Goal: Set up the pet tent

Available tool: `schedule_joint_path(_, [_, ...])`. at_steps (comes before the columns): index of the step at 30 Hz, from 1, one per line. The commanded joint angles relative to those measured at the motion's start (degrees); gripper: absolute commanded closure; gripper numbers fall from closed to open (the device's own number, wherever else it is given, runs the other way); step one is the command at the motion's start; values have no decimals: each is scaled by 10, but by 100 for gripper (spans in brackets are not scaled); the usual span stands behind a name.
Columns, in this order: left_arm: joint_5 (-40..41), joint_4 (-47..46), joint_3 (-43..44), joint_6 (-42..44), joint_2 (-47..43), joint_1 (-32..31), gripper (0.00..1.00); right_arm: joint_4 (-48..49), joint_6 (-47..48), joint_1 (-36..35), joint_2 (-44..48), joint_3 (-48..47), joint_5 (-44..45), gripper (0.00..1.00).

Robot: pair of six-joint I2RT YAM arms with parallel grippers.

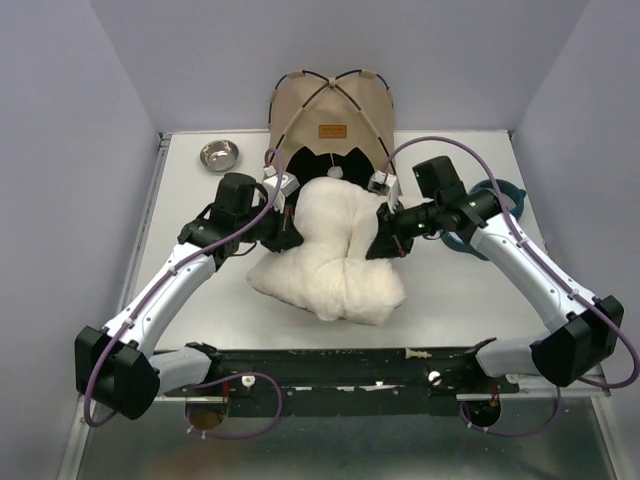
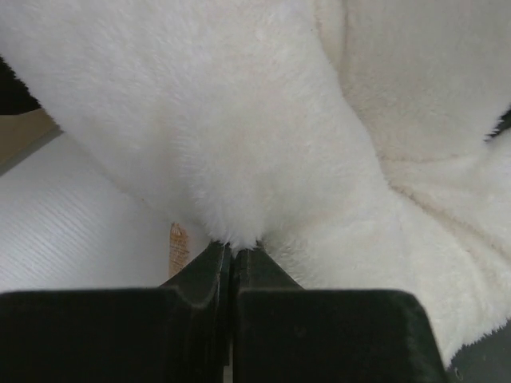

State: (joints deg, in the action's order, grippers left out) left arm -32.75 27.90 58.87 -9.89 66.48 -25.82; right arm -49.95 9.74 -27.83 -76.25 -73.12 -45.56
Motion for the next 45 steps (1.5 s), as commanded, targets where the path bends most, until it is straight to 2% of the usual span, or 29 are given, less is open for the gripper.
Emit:
schedule_joint_path(1, [-6,-86,-8,-15,19,24,100,100,-31,-35,-35,-50,22,99])
schedule_joint_path(7, [17,-87,-20,-47,38,36,100,113,-46,-64,-145,-149,107,99])
schedule_joint_path(15, [0,-128,-59,-101,42,36,100,62,-38,-72,-315,-310,172,99])
schedule_joint_path(23, [16,-153,-25,-109,108,36,100,42,-24,-72,-439,-388,252,99])
schedule_joint_path(26, [20,-157,-3,-91,124,36,100,37,-9,-70,-450,-406,291,99])
schedule_joint_path(29, [40,-156,37,-75,139,38,100,61,11,-65,-408,-382,266,99])
schedule_joint_path(30, [51,-157,50,-76,145,39,100,80,9,-65,-385,-362,260,94])
schedule_joint_path(31, [66,-160,62,-80,148,41,100,97,16,-65,-359,-350,253,85])
schedule_joint_path(32, [87,-167,68,-86,148,41,100,110,22,-65,-341,-339,249,71])
schedule_joint_path(33, [107,-175,74,-91,150,41,100,112,31,-65,-321,-335,241,50])
schedule_joint_path(35, [142,-196,77,-99,156,42,100,101,48,-65,-290,-335,220,27])
schedule_joint_path(38, [182,-190,91,-88,185,42,100,72,74,-65,-251,-331,187,16])
schedule_joint_path(42, [209,-146,135,-63,235,45,100,26,113,-65,-206,-305,140,11])
schedule_joint_path(45, [220,-141,152,-36,243,48,98,8,143,-64,-170,-254,138,9])
